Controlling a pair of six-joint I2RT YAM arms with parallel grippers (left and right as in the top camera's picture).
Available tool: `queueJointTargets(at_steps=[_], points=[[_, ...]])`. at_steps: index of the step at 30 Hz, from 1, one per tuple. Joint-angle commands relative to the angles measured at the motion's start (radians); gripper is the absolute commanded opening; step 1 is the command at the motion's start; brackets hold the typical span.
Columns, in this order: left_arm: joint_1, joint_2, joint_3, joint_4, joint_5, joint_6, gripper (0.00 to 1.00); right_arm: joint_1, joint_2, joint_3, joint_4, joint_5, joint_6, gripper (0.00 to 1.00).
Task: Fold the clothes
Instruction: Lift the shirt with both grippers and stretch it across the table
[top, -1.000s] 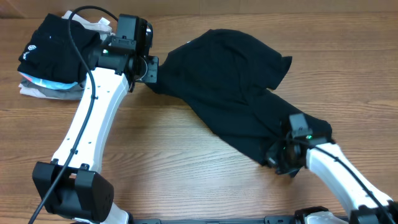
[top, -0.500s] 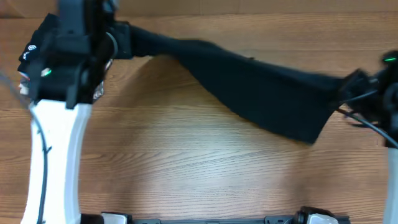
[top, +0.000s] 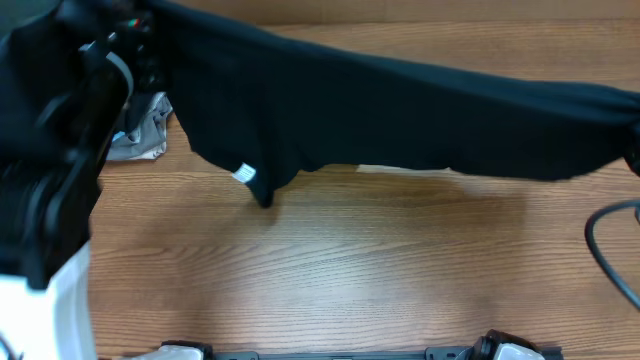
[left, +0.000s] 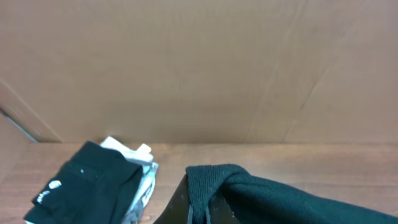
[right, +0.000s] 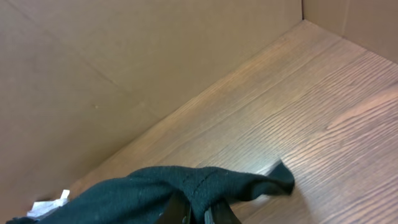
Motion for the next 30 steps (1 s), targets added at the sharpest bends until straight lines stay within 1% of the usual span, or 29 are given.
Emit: queueJointTargets(at_steps=[1,3,7,12,15,18,21,23,27,30], points=[[0.019,-0.074,0.039,-0.005,-0.047,-0.022,0.04,-0.016,-0.002,0.048,-0.012,0.03,-0.051,0.04],[0.019,-0.098,0.039,-0.002,-0.048,-0.021,0.04,-0.016,-0.002,0.05,-0.008,0.022,-0.072,0.04],[0.019,-0.089,0.039,0.024,-0.052,-0.021,0.04,-0.016,0.03,0.05,0.035,-0.011,-0.1,0.04],[0.019,-0.01,0.039,0.068,-0.056,-0.021,0.04,-0.015,0.129,0.05,0.137,-0.073,-0.13,0.04],[0.019,0.06,0.039,0.127,-0.076,-0.021,0.04,-0.015,0.219,0.05,0.233,-0.109,-0.13,0.04],[0.019,0.149,0.039,0.262,-0.118,-0.026,0.04,-0.012,0.314,0.05,0.348,-0.132,-0.13,0.04],[0.019,0.245,0.039,0.451,-0.176,-0.035,0.04,-0.005,0.407,0.05,0.479,-0.151,-0.126,0.04],[0.02,0.296,0.039,0.563,-0.182,-0.027,0.04,0.004,0.451,0.05,0.561,-0.154,-0.126,0.04],[0.02,0.352,0.039,0.745,-0.183,-0.021,0.04,0.023,0.484,0.05,0.719,-0.154,-0.126,0.04],[0.022,0.357,0.04,0.824,-0.19,-0.02,0.04,0.033,0.484,0.051,0.809,-0.163,-0.126,0.04]])
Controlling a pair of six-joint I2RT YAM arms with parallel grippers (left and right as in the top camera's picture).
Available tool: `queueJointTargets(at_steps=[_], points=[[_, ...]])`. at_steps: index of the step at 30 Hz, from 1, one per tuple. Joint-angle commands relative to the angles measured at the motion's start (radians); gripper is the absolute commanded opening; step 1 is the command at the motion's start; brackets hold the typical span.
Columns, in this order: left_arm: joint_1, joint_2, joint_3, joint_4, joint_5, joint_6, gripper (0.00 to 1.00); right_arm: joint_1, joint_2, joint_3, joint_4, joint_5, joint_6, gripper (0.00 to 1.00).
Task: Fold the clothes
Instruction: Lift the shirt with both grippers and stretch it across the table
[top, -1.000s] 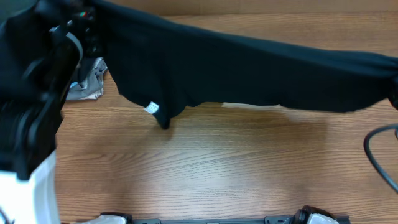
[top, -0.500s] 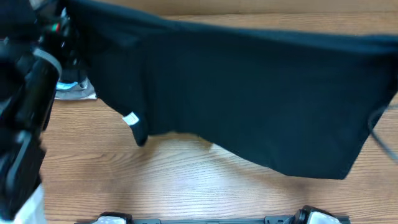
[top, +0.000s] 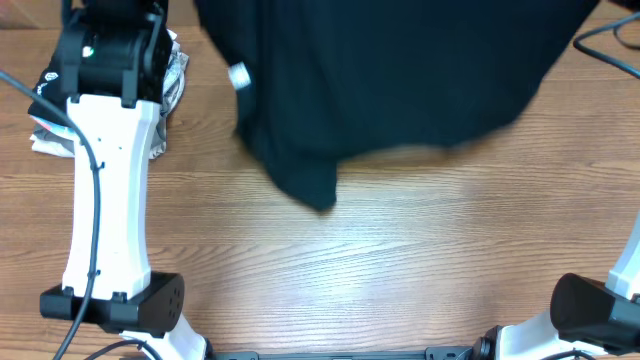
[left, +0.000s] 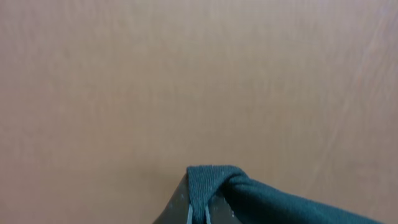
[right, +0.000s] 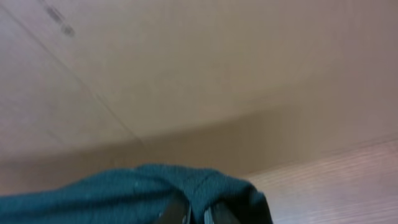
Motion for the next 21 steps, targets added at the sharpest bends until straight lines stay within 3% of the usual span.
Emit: queueJointTargets(at_steps=[1,10,16,21], points=[[0.026,-0.031,0.022,0.081,-0.099,-0.009,0.04,-0.003,-0.033,0.017,0.074,0.036,-0.003,0.04],[0.058,-0.021,0.025,0.03,-0.026,-0.009,0.04,0.029,0.043,0.016,0.059,0.019,0.0,0.04],[0.079,0.014,0.024,-0.126,-0.027,0.006,0.04,0.04,0.122,0.014,-0.029,0.021,-0.001,0.04],[0.09,0.038,0.024,-0.365,0.031,0.005,0.04,0.04,0.138,0.014,-0.138,0.036,-0.008,0.04]])
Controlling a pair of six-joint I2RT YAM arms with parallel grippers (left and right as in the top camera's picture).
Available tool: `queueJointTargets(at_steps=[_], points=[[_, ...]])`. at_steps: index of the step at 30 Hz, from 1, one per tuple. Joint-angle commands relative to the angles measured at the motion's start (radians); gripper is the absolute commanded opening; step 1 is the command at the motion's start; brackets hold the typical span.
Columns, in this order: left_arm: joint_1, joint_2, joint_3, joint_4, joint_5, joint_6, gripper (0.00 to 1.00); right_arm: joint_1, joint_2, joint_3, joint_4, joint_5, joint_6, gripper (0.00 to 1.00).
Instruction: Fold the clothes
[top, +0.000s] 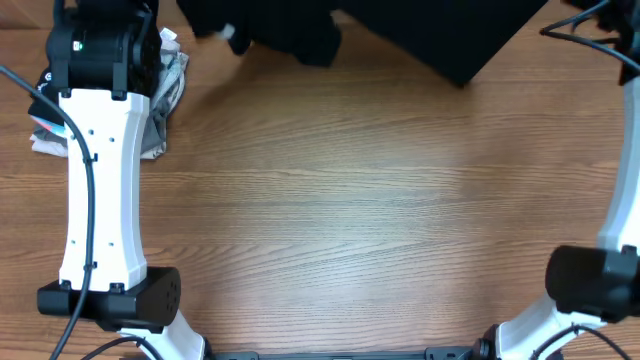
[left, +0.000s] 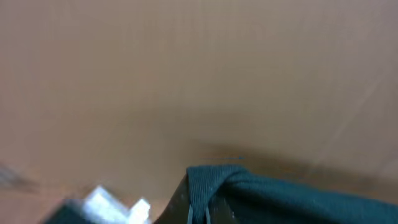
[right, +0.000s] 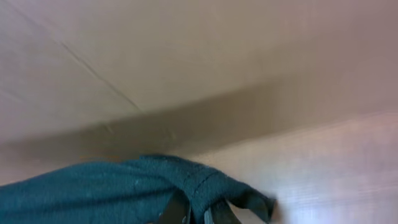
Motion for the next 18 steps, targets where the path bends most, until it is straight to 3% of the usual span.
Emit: queueJointTargets(at_steps=[1,12,15,18], points=[[0.035,0.024,0.023,-0.109,0.01,0.004,0.04,-0.018,-0.013,0.013,-0.045,0.066,-0.009,0.04],[0.035,0.016,0.023,-0.514,0.077,-0.045,0.05,-0.024,-0.039,0.017,-0.294,0.042,-0.069,0.04],[0.035,0.0,0.023,-0.533,0.077,-0.045,0.04,-0.024,-0.069,0.017,-0.302,0.042,-0.084,0.04],[0.037,-0.016,0.023,-0.413,0.061,-0.044,0.04,-0.024,-0.092,0.017,-0.194,0.042,-0.095,0.04]])
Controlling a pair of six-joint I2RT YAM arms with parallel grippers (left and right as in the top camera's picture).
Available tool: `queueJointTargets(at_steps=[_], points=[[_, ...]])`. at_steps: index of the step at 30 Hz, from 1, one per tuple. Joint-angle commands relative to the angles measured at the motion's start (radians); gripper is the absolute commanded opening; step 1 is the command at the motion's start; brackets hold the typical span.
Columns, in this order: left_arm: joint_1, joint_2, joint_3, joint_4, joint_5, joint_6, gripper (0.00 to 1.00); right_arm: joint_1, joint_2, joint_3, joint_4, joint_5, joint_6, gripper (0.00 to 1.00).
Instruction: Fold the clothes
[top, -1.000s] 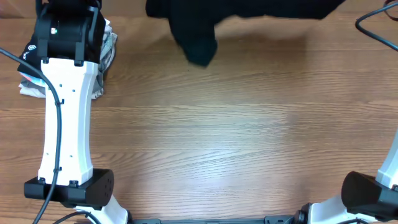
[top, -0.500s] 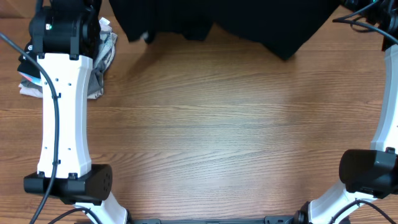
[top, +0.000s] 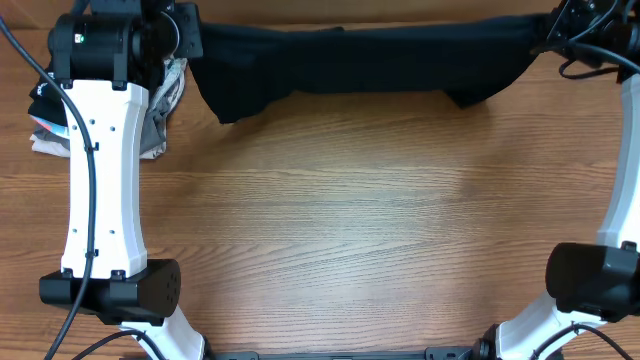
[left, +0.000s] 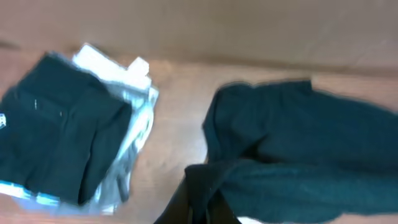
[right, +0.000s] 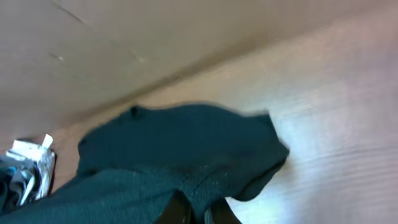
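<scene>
A dark garment (top: 360, 60) is stretched in a long band across the far edge of the table, its lower layer resting on the wood. My left gripper (left: 200, 208) is shut on its left end, near the top left of the overhead view (top: 190, 35). My right gripper (right: 198, 211) is shut on its right end, at the top right (top: 545, 30). In the wrist views the dark teal cloth (left: 298, 155) (right: 180, 149) lies doubled below the held edges.
A pile of folded clothes (top: 155, 90), dark and light pieces (left: 68, 143), sits at the far left by the left arm (top: 100, 150). A brown cardboard wall (right: 155, 43) backs the table. Bare wood (top: 380, 230) fills the middle and near side.
Both grippers have come down with the garment. It hung above the table's far edge; now it lies in a long doubled band along that edge, still held at both ends.
The garment was held stretched between both grippers across the far side of the table. It then hung lifted high, covering the top of the overhead view, then further back. Now it is laid down doubled at the far edge, both ends still gripped.
</scene>
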Motion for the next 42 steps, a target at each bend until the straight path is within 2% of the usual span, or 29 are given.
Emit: queueJointTargets(at_steps=[1,4,7,14,20,26,34,38,42], points=[[0.021,-0.045,0.023,0.13,-0.024,-0.011,0.04,-0.021,-0.086,0.017,0.108,0.028,-0.03,0.04],[0.021,-0.051,0.036,0.309,-0.024,-0.029,0.04,-0.021,-0.106,0.027,0.212,0.028,-0.026,0.04],[0.02,-0.051,0.123,0.354,-0.005,-0.048,0.04,-0.021,-0.127,0.105,0.208,0.029,-0.021,0.04],[0.019,-0.052,0.451,0.202,0.0,-0.025,0.04,-0.028,-0.183,0.326,0.087,0.038,-0.023,0.04],[0.02,-0.061,0.617,0.1,-0.003,0.02,0.04,-0.028,-0.233,0.405,0.023,0.04,-0.041,0.04],[0.019,-0.068,0.631,0.087,-0.027,0.024,0.04,-0.028,-0.254,0.405,0.016,0.055,-0.041,0.04],[0.02,-0.036,0.62,0.117,-0.072,0.027,0.04,-0.028,-0.198,0.4,0.024,0.059,-0.041,0.04],[0.02,0.005,0.62,0.176,-0.105,0.045,0.04,-0.028,-0.134,0.4,0.079,0.058,-0.014,0.04],[0.027,0.07,0.62,0.275,-0.104,0.051,0.04,-0.026,-0.069,0.4,0.204,0.049,0.021,0.04]])
